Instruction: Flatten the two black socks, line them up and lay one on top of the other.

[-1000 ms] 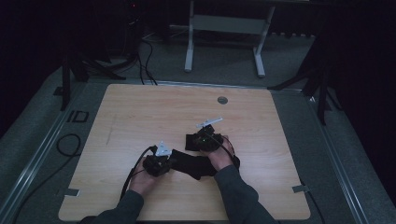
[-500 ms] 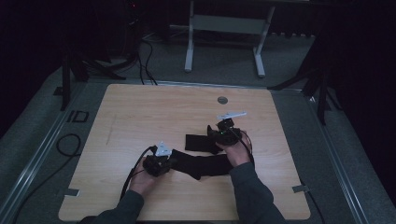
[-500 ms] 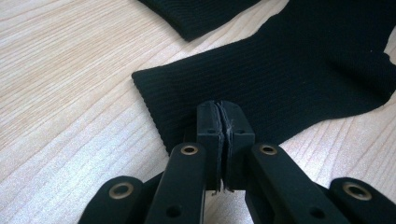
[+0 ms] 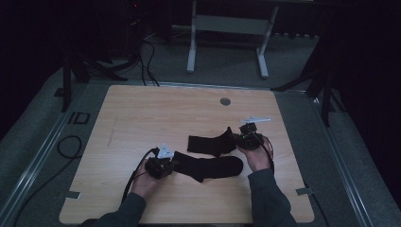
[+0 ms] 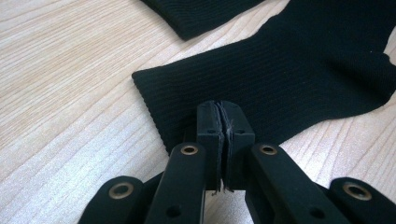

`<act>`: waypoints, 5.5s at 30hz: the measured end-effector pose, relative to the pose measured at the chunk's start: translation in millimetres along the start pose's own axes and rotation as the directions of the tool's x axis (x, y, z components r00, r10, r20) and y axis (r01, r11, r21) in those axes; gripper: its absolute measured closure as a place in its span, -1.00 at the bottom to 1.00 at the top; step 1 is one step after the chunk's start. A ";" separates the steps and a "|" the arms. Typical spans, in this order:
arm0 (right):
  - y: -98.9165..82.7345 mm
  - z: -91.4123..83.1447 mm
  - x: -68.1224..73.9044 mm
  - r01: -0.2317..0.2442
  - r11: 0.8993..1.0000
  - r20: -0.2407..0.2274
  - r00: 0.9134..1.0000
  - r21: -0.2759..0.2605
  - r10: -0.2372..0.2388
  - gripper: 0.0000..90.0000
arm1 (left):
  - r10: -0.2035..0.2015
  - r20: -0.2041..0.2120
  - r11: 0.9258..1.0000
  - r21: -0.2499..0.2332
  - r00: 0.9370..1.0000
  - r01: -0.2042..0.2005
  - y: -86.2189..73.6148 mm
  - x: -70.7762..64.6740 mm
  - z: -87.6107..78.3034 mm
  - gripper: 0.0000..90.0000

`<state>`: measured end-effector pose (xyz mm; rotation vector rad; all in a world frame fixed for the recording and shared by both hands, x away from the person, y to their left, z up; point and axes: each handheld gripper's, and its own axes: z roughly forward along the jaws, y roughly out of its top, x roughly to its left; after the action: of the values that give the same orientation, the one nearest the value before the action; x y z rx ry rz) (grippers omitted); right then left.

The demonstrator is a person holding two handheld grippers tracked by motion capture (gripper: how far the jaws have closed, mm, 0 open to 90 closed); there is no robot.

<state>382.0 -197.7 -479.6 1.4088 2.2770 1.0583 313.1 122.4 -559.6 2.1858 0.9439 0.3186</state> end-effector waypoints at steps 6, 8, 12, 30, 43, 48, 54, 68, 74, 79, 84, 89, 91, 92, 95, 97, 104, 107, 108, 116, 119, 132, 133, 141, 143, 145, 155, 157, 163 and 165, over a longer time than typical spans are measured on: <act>-7.7 -5.6 -7.3 0.028 0.999 0.067 0.997 0.033 -0.030 0.92 | -0.003 0.001 1.000 -0.001 1.000 0.003 -0.1 -0.4 0.1 0.95; -8.8 -7.7 -8.4 0.040 0.998 0.091 0.995 0.044 -0.044 0.92 | -0.002 0.000 1.000 -0.001 1.000 0.002 -0.1 -0.5 0.2 0.95; -10.4 -10.9 -13.1 0.054 0.997 0.131 0.990 0.058 -0.061 0.64 | -0.002 0.000 1.000 -0.001 1.000 0.002 -0.1 -0.6 0.2 0.95; 17.5 21.9 27.5 0.357 0.933 0.044 0.932 0.042 -0.359 0.38 | 0.000 0.000 1.000 -0.003 1.000 0.000 0.0 -0.8 0.6 0.95; 21.3 73.6 51.1 0.558 0.824 -0.089 0.829 0.093 -0.552 0.36 | -0.001 0.001 1.000 -0.001 1.000 0.001 0.2 -1.0 0.5 0.95; 22.6 87.6 50.8 0.588 0.799 -0.143 0.808 0.126 -0.571 0.29 | -0.002 0.003 1.000 -0.002 1.000 0.002 0.2 -0.9 0.5 0.95; 22.9 101.7 46.0 0.617 0.768 -0.185 0.786 0.170 -0.590 0.23 | -0.003 0.004 1.000 0.000 1.000 0.003 0.2 -0.8 0.4 0.94; 25.1 115.6 35.4 0.469 0.850 -0.206 0.880 0.241 -0.427 0.58 | -0.004 0.002 1.000 -0.002 1.000 0.004 -0.1 -1.2 0.5 0.94; 27.0 116.2 38.1 0.416 0.875 -0.156 0.909 0.248 -0.388 0.84 | -0.003 0.004 1.000 -0.002 1.000 0.003 -0.1 -1.0 0.4 0.94; 29.8 98.4 43.4 0.377 0.908 -0.175 0.922 0.186 -0.347 0.85 | -0.005 0.004 1.000 -0.005 1.000 0.005 -0.2 -1.2 0.6 0.93; 32.1 76.3 51.0 0.387 0.910 -0.165 0.917 0.152 -0.362 0.85 | -0.004 0.002 1.000 -0.004 1.000 0.004 -0.2 -1.6 0.6 0.93; 31.4 46.2 62.5 0.401 0.911 -0.156 0.910 0.096 -0.384 0.84 | -0.004 0.000 1.000 -0.008 1.000 0.004 -0.2 -1.8 0.9 0.93; 30.0 32.9 67.9 0.405 0.912 -0.153 0.908 0.070 -0.391 0.84 | -0.003 -0.002 1.000 -0.008 1.000 0.003 -0.2 -2.1 1.0 0.93; 29.8 25.4 70.3 0.392 0.919 -0.159 0.911 0.051 -0.380 0.84 | -0.004 -0.002 1.000 -0.008 1.000 0.004 -0.2 -2.2 1.0 0.93; 31.3 8.1 75.0 0.382 0.924 -0.159 0.913 0.015 -0.375 0.84 | -0.003 -0.002 1.000 -0.008 1.000 0.003 -0.2 -2.1 1.0 0.93; 34.8 -13.1 81.0 0.374 0.927 -0.153 0.915 -0.029 -0.374 0.84 | -0.003 -0.004 1.000 -0.008 1.000 0.003 -0.3 -2.3 1.0 0.93; 33.0 -34.6 91.3 0.344 0.937 -0.157 0.923 -0.065 -0.350 0.84 | -0.006 -0.002 1.000 -0.009 1.000 0.006 -0.3 -2.5 1.1 0.93; 18.2 -20.7 99.7 0.294 0.955 -0.198 0.935 -0.031 -0.294 0.84 | -0.008 -0.003 1.000 -0.010 1.000 0.008 -0.4 -3.0 1.2 0.93; 18.2 -20.7 99.7 0.294 0.955 -0.198 0.935 -0.031 -0.294 0.84 | -0.007 -0.003 1.000 -0.009 1.000 0.007 -0.3 -2.9 1.1 0.93; -9.3 24.7 109.8 0.267 0.962 -0.184 0.950 0.056 -0.253 0.84 | -0.011 -0.004 1.000 -0.012 1.000 0.011 -0.5 -3.1 1.3 0.93; -18.1 36.3 112.9 0.268 0.960 -0.183 0.951 0.084 -0.249 0.84 | -0.011 -0.006 1.000 -0.013 1.000 0.011 -0.6 -3.2 1.3 0.93; -27.0 54.9 118.7 0.270 0.955 -0.212 0.947 0.123 -0.241 0.84 | -0.069 -0.023 0.996 -0.058 0.997 0.068 -1.5 8.6 -20.5 0.80; -26.5 55.7 119.6 0.269 0.955 -0.219 0.946 0.123 -0.238 0.84 | -0.089 -0.035 0.994 -0.059 0.995 0.087 -3.4 12.8 -24.4 0.86; -24.7 61.2 127.2 0.286 0.948 -0.235 0.940 0.141 -0.249 0.84 | -0.098 -0.053 0.995 -0.037 0.994 0.096 -4.6 15.6 -24.2 0.99; -24.7 62.0 128.0 0.291 0.946 -0.239 0.938 0.143 -0.252 0.84 | -0.102 -0.060 0.994 -0.039 0.993 0.100 -4.7 16.6 -25.6 0.99; -25.1 63.8 131.0 0.296 0.942 -0.246 0.935 0.155 -0.254 0.84 | -0.112 -0.061 0.993 -0.049 0.992 0.109 -4.8 18.3 -27.8 0.99; -26.7 68.0 133.7 0.311 0.934 -0.251 0.932 0.178 -0.263 0.84 | -0.095 -0.026 0.992 -0.087 0.995 0.092 -1.6 13.7 -31.7 0.99; -27.0 68.3 134.4 0.312 0.933 -0.250 0.932 0.180 -0.264 0.84 | -0.104 0.004 0.990 -0.099 0.995 0.104 -1.1 13.3 -31.9 0.99; -27.8 69.7 135.4 0.320 0.929 -0.252 0.929 0.185 -0.270 0.84 | -0.080 0.005 0.994 -0.074 0.997 0.080 0.3 7.5 -22.2 0.99; -28.3 70.1 136.5 0.322 0.928 -0.250 0.929 0.188 -0.272 0.84 | -0.073 -0.005 0.996 -0.055 0.997 0.073 0.2 6.1 -16.3 0.99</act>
<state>334.8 -57.1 -528.2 1.0053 2.7384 0.9193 309.8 135.2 -548.2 2.0962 1.0046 0.3134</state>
